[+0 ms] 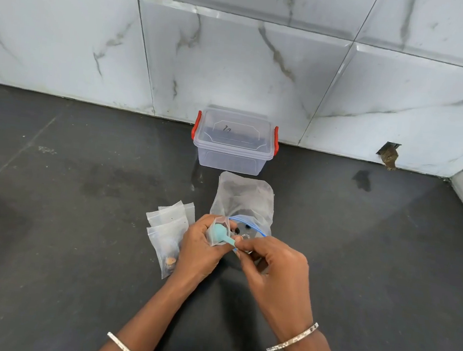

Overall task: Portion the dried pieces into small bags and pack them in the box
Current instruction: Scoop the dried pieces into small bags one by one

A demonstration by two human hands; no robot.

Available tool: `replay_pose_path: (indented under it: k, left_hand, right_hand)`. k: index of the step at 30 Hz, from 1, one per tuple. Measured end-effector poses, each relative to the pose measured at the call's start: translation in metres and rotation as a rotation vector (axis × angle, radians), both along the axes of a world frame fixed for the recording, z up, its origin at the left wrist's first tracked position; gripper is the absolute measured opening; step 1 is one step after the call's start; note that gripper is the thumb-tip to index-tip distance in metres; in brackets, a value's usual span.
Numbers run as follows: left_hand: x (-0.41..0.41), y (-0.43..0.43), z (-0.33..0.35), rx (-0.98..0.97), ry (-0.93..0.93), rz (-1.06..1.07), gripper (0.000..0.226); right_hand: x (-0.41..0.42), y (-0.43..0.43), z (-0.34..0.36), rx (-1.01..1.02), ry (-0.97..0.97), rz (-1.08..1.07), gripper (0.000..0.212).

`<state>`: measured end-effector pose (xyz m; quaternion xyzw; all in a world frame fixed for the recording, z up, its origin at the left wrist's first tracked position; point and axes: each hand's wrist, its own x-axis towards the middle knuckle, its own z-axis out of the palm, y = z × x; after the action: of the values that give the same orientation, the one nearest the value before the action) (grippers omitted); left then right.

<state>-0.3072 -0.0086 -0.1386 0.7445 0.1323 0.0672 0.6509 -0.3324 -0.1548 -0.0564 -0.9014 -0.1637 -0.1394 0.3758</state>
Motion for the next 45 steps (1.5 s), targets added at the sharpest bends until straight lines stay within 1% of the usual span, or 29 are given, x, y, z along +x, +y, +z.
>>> replay_pose_path:
  k: [2,5,8,9,11,13,16,18,21,23,25,27,29,31,33,34,37,39,42,45]
  left_hand:
    - [0.001,0.0,-0.002,0.006,0.014,0.007,0.027]
    - [0.001,0.001,-0.005,-0.003,0.003,0.005,0.028]
    - [0.002,0.001,-0.007,-0.017,0.005,-0.002,0.033]
    - [0.002,0.0,-0.007,-0.021,0.01,-0.005,0.037]
    - [0.003,0.0,-0.008,-0.027,0.02,-0.019,0.043]
    - [0.003,0.0,-0.008,-0.01,0.022,-0.035,0.042]
    - [0.003,0.0,-0.006,-0.003,-0.002,-0.023,0.037]
    - [0.002,0.0,-0.004,-0.009,-0.033,-0.026,0.033]
    - [0.002,0.001,-0.003,0.004,-0.047,-0.03,0.034]
    - [0.002,0.0,-0.003,-0.002,-0.035,-0.021,0.032]
    - [0.001,-0.002,-0.003,-0.024,-0.035,-0.025,0.032]
    - [0.001,-0.003,-0.001,-0.024,-0.042,-0.026,0.032]
    - [0.0,-0.003,0.0,-0.015,-0.051,-0.032,0.034]
    - [-0.001,-0.004,0.002,-0.021,-0.05,-0.045,0.033]
    - [-0.002,-0.004,0.003,-0.042,-0.055,-0.056,0.031]
    - [-0.002,-0.004,0.003,-0.049,-0.056,-0.062,0.033]
    - [-0.001,-0.002,0.001,-0.05,-0.049,-0.085,0.035]
    - [-0.001,-0.002,0.0,-0.056,-0.041,-0.1,0.036]
    - [0.0,-0.001,-0.001,-0.088,-0.03,-0.111,0.036]
    - [0.001,-0.003,-0.001,-0.114,-0.035,-0.121,0.037]
  right_hand:
    - [-0.001,-0.001,-0.001,-0.009,-0.044,-0.008,0.021]
    - [-0.002,-0.003,-0.002,0.046,-0.082,-0.06,0.019]
    - [-0.003,-0.003,0.0,0.147,-0.047,-0.101,0.016]
    - [-0.003,-0.003,0.002,0.197,-0.007,-0.11,0.015]
    - [-0.005,-0.003,0.007,0.382,0.169,-0.137,0.012]
    - [-0.004,-0.006,0.011,0.614,0.39,-0.164,0.009]
    - [-0.001,-0.017,0.012,0.878,0.622,-0.226,0.009]
    - [0.001,-0.026,0.01,0.983,0.722,-0.294,0.014]
    - [0.001,-0.039,0.003,1.004,0.752,-0.369,0.013]
    - [0.0,-0.043,-0.002,0.919,0.702,-0.392,0.008]
    - [0.001,-0.041,-0.007,0.728,0.598,-0.391,0.001]
    - [0.003,-0.035,-0.013,0.45,0.427,-0.374,0.007]
    - [0.007,-0.026,-0.021,0.141,0.204,-0.345,0.009]
    - [0.016,-0.016,-0.029,-0.156,0.025,-0.331,0.013]
    - [0.026,-0.008,-0.036,-0.354,-0.055,-0.323,0.023]
    - [0.031,-0.004,-0.038,-0.434,-0.055,-0.309,0.028]
    - [0.043,0.003,-0.047,-0.59,-0.073,-0.303,0.039]
    - [0.048,0.004,-0.051,-0.649,-0.101,-0.274,0.041]
    - [0.053,0.003,-0.053,-0.695,-0.097,-0.235,0.04]
    - [0.061,0.001,-0.06,-0.697,-0.014,-0.243,0.042]
